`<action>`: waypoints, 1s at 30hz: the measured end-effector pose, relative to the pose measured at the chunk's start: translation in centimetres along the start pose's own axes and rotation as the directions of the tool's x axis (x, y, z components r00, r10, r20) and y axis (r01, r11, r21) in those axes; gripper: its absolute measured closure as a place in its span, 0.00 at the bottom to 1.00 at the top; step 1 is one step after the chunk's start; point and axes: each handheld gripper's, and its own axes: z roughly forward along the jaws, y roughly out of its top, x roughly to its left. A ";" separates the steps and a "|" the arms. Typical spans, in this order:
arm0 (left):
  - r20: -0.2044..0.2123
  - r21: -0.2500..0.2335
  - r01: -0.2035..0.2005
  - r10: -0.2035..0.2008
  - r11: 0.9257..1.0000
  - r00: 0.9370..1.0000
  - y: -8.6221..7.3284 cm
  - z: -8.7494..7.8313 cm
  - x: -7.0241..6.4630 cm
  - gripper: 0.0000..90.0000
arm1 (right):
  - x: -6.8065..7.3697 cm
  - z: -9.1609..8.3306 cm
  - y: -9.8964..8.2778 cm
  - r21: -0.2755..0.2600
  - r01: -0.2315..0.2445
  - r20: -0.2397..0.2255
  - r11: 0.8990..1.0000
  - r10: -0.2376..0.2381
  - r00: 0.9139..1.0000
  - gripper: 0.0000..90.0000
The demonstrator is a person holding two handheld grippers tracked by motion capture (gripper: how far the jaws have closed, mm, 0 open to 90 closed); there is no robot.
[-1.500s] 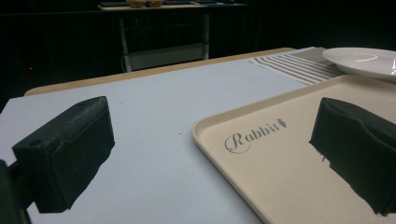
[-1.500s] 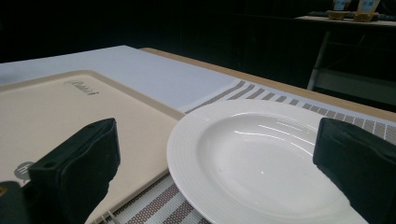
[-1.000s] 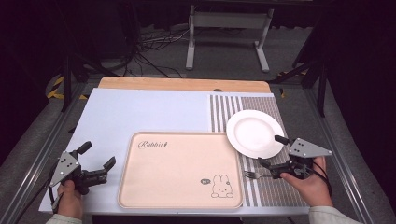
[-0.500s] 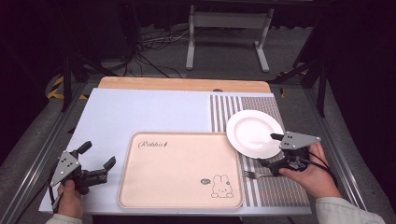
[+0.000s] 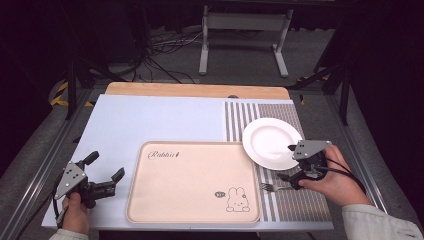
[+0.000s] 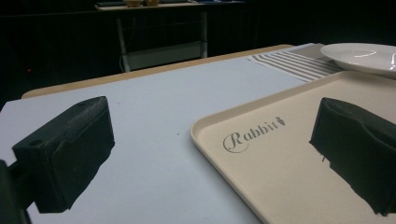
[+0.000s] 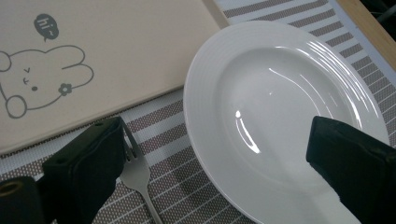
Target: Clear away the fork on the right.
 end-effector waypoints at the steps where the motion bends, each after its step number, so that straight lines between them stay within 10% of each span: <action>1: 0.000 0.000 0.000 0.000 1.000 1.000 0.0 0.0 0.0 0.00 | 0.0 0.0 0.0 0.005 0.006 0.000 1.000 -0.006 1.000 0.06; 13: 0.001 0.007 -0.005 0.005 1.000 1.000 0.0 0.0 0.0 0.00 | -0.2 -0.1 0.0 0.128 0.077 -0.040 0.989 -0.072 0.997 0.08; 30: -0.002 0.009 -0.004 0.004 1.000 1.000 0.0 0.1 0.0 0.00 | -0.1 0.8 0.1 0.282 0.177 -0.135 0.943 -0.144 0.980 0.16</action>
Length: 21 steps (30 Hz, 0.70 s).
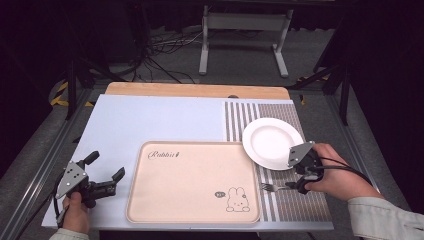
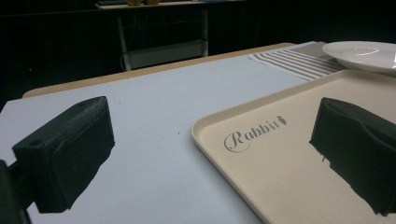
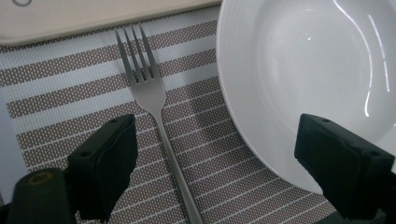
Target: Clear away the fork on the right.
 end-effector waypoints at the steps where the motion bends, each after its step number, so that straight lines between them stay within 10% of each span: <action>1: 0.000 -0.001 0.000 0.000 1.000 1.000 0.0 0.0 0.0 0.00 | 0.0 0.1 0.0 0.016 0.007 -0.013 1.000 -0.006 1.000 0.16; 21: 0.003 0.004 0.000 0.000 1.000 1.000 0.1 0.0 -0.1 0.00 | 0.3 2.0 0.0 0.119 0.056 -0.102 0.991 -0.044 0.994 0.28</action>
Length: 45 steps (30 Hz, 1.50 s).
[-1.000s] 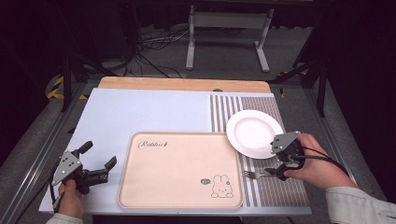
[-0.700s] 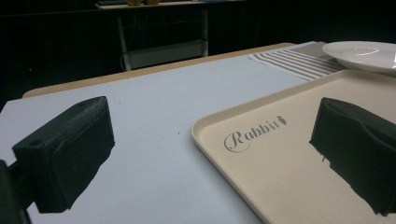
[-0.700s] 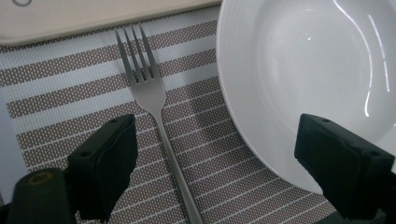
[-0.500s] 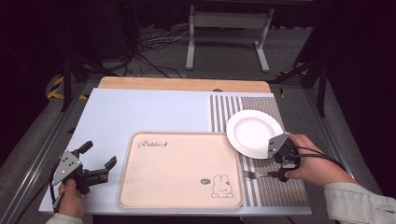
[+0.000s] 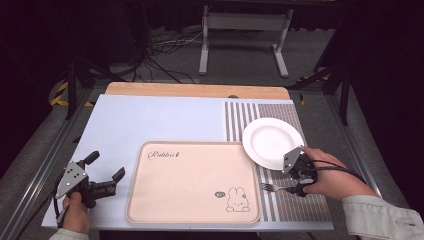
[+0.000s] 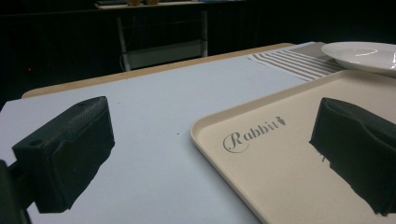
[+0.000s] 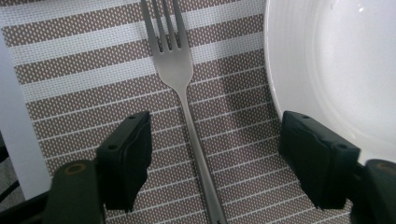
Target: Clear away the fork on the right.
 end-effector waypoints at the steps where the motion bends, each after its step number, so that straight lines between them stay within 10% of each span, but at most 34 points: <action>1: 0.000 0.000 -0.001 0.001 1.000 1.000 0.0 0.0 0.0 0.00 | 0.0 0.1 0.0 -0.002 0.005 0.000 1.000 -0.005 1.000 0.29; 35: 0.015 -0.009 0.003 -0.003 1.000 1.000 0.0 0.0 0.0 0.00 | -0.4 2.7 0.3 0.181 0.132 -0.137 0.975 -0.108 0.985 0.92; 45: 0.015 -0.011 0.002 -0.002 1.000 1.000 0.0 0.0 0.1 0.00 | -0.3 2.7 0.3 0.181 0.157 -0.139 0.971 -0.133 0.981 0.95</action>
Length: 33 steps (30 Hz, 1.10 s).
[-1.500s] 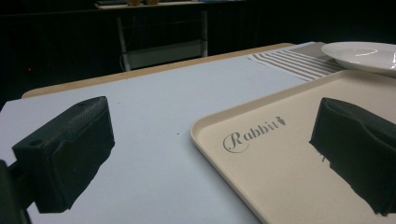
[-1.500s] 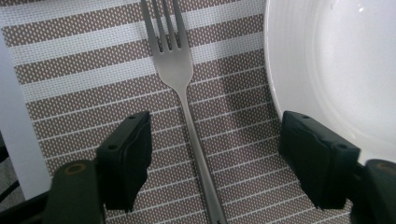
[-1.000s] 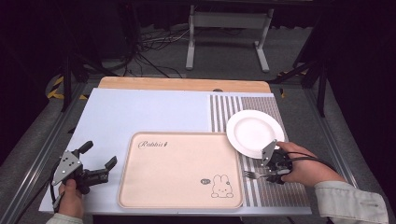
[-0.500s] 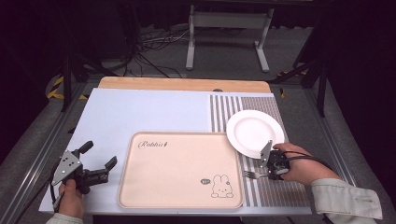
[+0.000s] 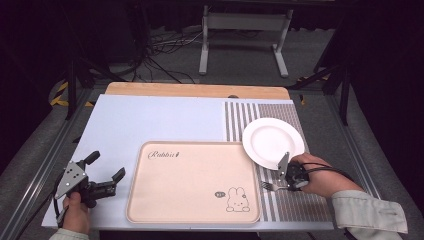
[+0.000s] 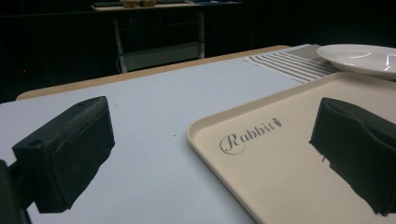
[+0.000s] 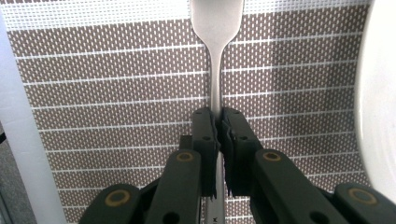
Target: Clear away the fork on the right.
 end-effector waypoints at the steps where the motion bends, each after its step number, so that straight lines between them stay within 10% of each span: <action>1: 0.000 0.000 0.000 0.000 1.000 1.000 0.0 0.0 0.0 0.00 | 0.0 0.0 0.0 0.000 0.000 0.000 1.000 0.000 1.000 0.95; 33: 0.000 0.001 -0.002 0.002 1.000 1.000 0.1 -0.1 0.1 0.00 | 0.2 -3.9 -0.2 -0.121 -0.041 0.071 0.992 0.049 0.996 0.95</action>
